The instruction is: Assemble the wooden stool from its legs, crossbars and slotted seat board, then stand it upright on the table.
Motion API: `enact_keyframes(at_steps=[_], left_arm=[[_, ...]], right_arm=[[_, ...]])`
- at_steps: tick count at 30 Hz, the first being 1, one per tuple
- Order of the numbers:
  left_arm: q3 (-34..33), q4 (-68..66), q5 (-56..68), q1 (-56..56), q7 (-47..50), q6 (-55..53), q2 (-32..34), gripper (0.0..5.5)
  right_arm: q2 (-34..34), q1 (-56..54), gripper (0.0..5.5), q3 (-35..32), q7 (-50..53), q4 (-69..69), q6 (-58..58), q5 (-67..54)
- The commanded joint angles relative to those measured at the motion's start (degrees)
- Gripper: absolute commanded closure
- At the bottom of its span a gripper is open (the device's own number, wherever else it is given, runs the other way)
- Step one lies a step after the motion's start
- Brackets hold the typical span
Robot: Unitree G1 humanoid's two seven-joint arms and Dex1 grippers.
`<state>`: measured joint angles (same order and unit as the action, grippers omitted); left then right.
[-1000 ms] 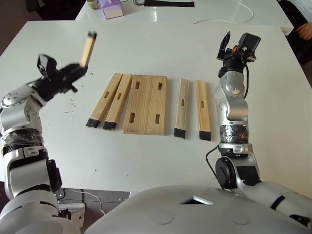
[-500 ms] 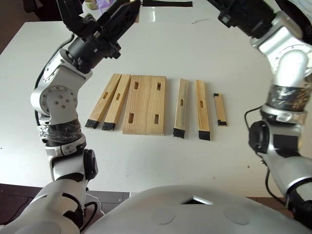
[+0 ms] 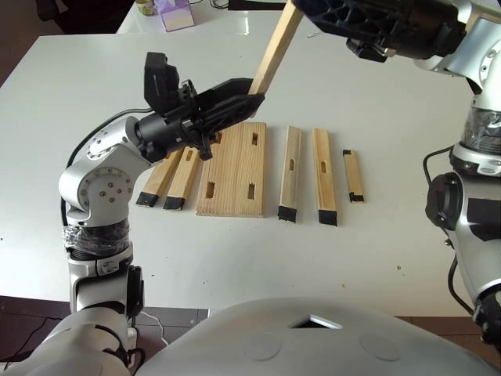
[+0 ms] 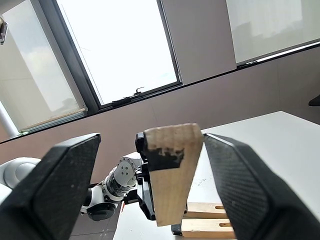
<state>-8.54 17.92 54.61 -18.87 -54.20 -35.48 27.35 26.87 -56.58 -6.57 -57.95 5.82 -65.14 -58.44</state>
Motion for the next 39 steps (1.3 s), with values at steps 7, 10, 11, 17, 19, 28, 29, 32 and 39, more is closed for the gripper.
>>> enact_keyframes(at_steps=[7, 10, 11, 17, 19, 28, 29, 32, 39], left_arm=[[1.83, 1.14, -1.97, 1.24, -0.71, 0.43, 0.92, 4.20], [1.70, 0.50, -2.24, 1.39, -1.05, 0.53, 0.95, 4.20], [1.57, 0.25, -2.32, 1.39, -1.07, 0.57, 0.99, 4.20], [1.40, -0.44, -2.31, 0.66, -1.20, 0.72, 0.76, 4.20], [1.40, -0.65, -2.28, 0.35, -1.28, 0.64, 0.75, 4.20], [0.19, -4.48, -7.83, 0.57, 8.17, 3.68, -3.96, 3.28], [0.11, -4.69, -10.20, 2.14, 9.55, 4.96, -3.54, 3.10], [-3.81, -5.57, -15.73, 8.76, 14.13, 9.74, -2.78, 3.03], [-11.04, -4.54, -19.41, 9.42, 39.29, 15.13, -15.65, 3.03]], right_arm=[[0.62, 1.12, 3.06, 3.47, -1.74, -1.70, 1.81, 3.64], [1.18, 1.32, 3.46, 3.21, -2.28, -0.98, 2.34, 4.22], [1.35, 1.39, 3.59, 3.16, -2.55, -0.96, 2.52, 4.33], [1.52, 2.97, 4.18, 3.67, -3.72, -2.20, 4.54, 5.77], [1.39, 3.18, 4.18, 3.74, -3.74, -2.39, 5.02, 5.83], [0.62, 8.18, 4.18, 4.50, 1.00, -6.82, 14.10, 12.12], [0.22, 9.40, 4.18, 4.86, 2.72, -7.23, 16.26, 14.26], [0.26, 16.87, 4.18, 8.47, 5.63, -10.67, 25.83, 23.08], [1.67, 31.64, 4.18, 14.76, 8.52, -14.51, 38.43, 35.70]])
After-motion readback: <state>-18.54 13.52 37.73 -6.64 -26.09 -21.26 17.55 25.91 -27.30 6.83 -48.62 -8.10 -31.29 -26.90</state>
